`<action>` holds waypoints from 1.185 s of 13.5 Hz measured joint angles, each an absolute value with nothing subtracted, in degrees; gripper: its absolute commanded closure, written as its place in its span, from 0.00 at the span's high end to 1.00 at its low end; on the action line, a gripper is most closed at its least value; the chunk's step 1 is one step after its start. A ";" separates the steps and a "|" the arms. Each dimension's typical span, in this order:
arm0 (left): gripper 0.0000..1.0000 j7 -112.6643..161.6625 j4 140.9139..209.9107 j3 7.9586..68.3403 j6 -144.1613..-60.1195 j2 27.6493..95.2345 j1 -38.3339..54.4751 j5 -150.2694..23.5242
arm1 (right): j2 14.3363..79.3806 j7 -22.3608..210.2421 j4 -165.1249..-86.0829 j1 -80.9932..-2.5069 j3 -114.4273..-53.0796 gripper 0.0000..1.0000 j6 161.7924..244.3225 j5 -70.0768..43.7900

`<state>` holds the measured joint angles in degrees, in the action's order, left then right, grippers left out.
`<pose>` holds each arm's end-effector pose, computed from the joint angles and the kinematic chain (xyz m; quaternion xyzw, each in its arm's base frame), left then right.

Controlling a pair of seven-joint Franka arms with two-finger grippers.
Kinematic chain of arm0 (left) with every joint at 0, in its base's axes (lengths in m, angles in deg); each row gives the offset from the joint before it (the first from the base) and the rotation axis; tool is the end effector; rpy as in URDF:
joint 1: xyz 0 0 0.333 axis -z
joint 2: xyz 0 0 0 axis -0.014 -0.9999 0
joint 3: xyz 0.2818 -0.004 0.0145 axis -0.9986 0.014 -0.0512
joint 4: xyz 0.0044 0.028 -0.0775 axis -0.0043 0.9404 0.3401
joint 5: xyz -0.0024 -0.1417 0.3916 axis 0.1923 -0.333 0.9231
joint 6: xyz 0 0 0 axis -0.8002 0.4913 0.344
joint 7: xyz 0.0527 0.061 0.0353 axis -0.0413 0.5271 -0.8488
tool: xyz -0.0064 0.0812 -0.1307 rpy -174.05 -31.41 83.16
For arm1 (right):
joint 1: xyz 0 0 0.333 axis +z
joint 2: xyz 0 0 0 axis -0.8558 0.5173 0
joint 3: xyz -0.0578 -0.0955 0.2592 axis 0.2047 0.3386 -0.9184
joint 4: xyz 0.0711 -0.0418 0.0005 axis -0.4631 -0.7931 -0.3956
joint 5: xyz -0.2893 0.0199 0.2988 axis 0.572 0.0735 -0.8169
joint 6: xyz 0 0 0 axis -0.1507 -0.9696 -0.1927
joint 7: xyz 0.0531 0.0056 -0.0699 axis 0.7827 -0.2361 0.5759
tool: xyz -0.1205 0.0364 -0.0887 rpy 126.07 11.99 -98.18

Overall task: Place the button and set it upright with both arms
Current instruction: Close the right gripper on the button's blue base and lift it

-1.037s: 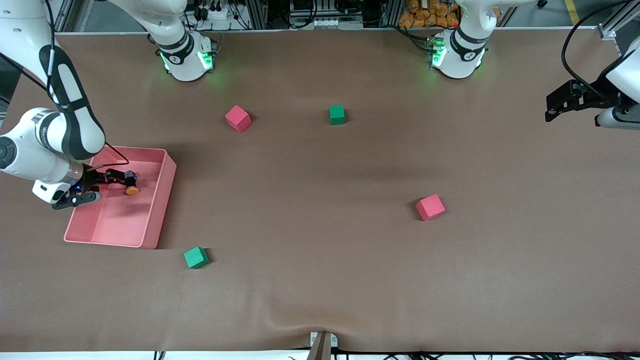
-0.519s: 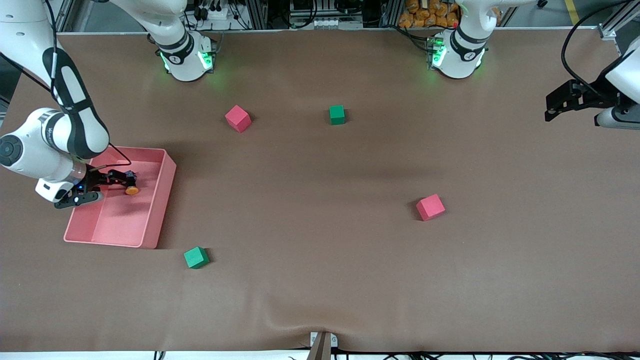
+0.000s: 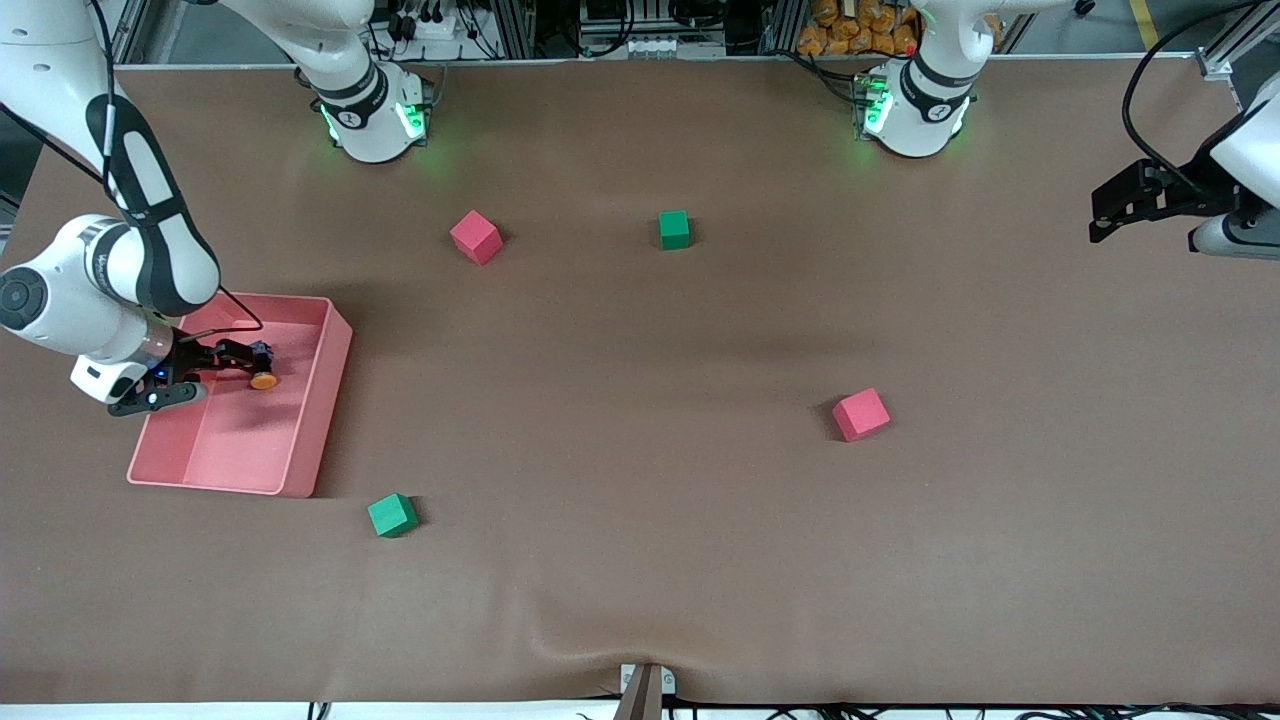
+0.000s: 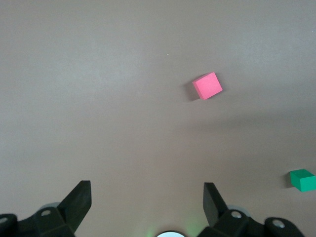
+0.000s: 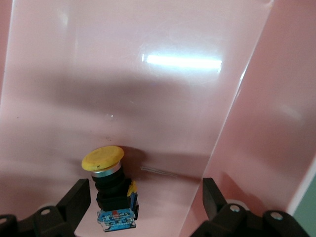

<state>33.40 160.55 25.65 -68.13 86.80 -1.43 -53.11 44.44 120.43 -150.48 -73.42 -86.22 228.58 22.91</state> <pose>0.5637 -0.0469 0.5760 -0.9977 0.0648 0.0176 0.0111 0.5324 -0.1700 0.1214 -0.9926 -0.1169 0.0326 0.0096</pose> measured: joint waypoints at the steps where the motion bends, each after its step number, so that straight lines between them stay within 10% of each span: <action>1: 1.00 33.40 160.55 25.65 -68.13 86.80 -1.43 -53.11 | 44.44 120.41 -150.49 -73.42 -86.22 1.00 228.59 22.91; 16: 1.00 33.40 160.60 25.67 -67.74 86.80 -1.43 -53.11 | 45.11 118.57 -155.04 -73.39 -86.56 1.00 229.63 22.89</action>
<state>33.40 160.60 25.67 -67.74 86.80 -1.43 -53.11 45.11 118.57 -155.04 -73.39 -86.56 229.63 22.89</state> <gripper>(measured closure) 0.000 0.000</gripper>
